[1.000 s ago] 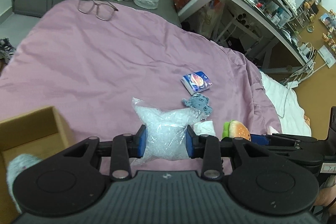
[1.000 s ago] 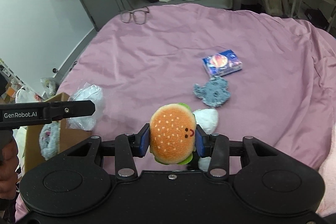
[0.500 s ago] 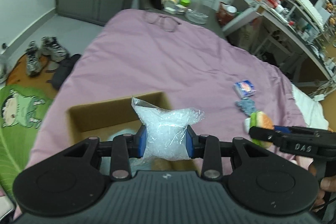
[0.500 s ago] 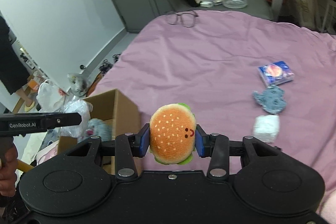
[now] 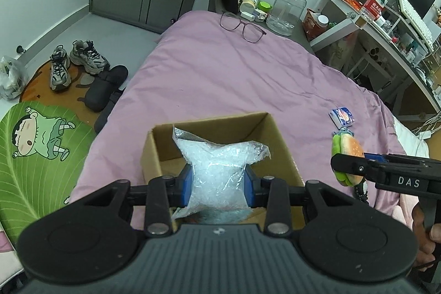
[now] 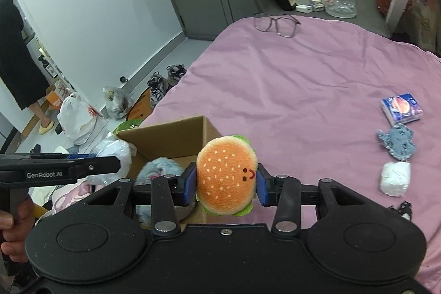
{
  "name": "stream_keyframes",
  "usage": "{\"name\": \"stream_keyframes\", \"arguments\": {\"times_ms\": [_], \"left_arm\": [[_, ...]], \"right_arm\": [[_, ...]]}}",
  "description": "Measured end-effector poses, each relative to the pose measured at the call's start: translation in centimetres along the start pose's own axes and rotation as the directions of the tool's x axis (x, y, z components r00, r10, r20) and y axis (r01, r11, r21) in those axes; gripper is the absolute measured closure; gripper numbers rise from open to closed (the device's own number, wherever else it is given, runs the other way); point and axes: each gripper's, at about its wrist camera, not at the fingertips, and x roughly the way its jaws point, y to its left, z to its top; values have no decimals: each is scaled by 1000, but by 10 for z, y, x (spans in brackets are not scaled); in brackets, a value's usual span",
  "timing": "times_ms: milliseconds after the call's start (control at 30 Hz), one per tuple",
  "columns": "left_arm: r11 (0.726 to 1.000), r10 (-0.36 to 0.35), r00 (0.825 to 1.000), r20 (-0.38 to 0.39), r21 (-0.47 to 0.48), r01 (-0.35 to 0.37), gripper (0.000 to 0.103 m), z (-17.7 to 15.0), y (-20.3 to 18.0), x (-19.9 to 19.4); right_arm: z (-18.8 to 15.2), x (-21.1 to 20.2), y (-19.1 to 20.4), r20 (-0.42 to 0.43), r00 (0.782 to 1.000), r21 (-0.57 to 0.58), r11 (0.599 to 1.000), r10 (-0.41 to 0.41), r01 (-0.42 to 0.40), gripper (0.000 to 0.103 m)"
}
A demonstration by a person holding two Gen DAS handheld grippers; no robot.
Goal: Organize soft objects
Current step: 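Carry the burger plush and clear bag over the box with both tools, then open both tools to drop the burger plush and bag into the box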
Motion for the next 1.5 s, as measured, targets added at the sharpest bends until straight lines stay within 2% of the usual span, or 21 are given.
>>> {"name": "stream_keyframes", "arguments": {"times_ms": [367, 633, 700, 900, 1033, 1400, 1500], "left_arm": [[998, -55, 999, -1, -13, 55, 67, -11, 17, -4], [997, -74, 997, -12, -27, 74, 67, -20, 18, -7], [997, -75, 997, -15, -27, 74, 67, -23, 18, -7], [997, -65, 998, -20, -31, 64, 67, -31, 16, -11], [997, -66, 998, -24, -30, 65, 67, -36, 15, -15], [998, -56, 996, -70, -22, 55, 67, -48, -1, -13], [999, -45, 995, -89, -20, 43, 62, -49, -6, -11]], "right_arm": [[-2, 22, 35, -27, 999, -34, 999, 19, -20, 61], [-5, 25, 43, -39, 999, -41, 999, 25, -27, 61], [-7, 26, 42, -49, 998, -31, 999, 39, -41, 56], [-10, 21, 36, -46, 997, 11, 998, 68, -67, 53], [-14, 18, 34, -65, 994, 15, 997, 82, -82, 53], [-21, 1, 18, -55, 996, 30, 997, 72, -70, 50], [-23, -4, 12, -51, 996, 37, 997, 72, -70, 49]]}}
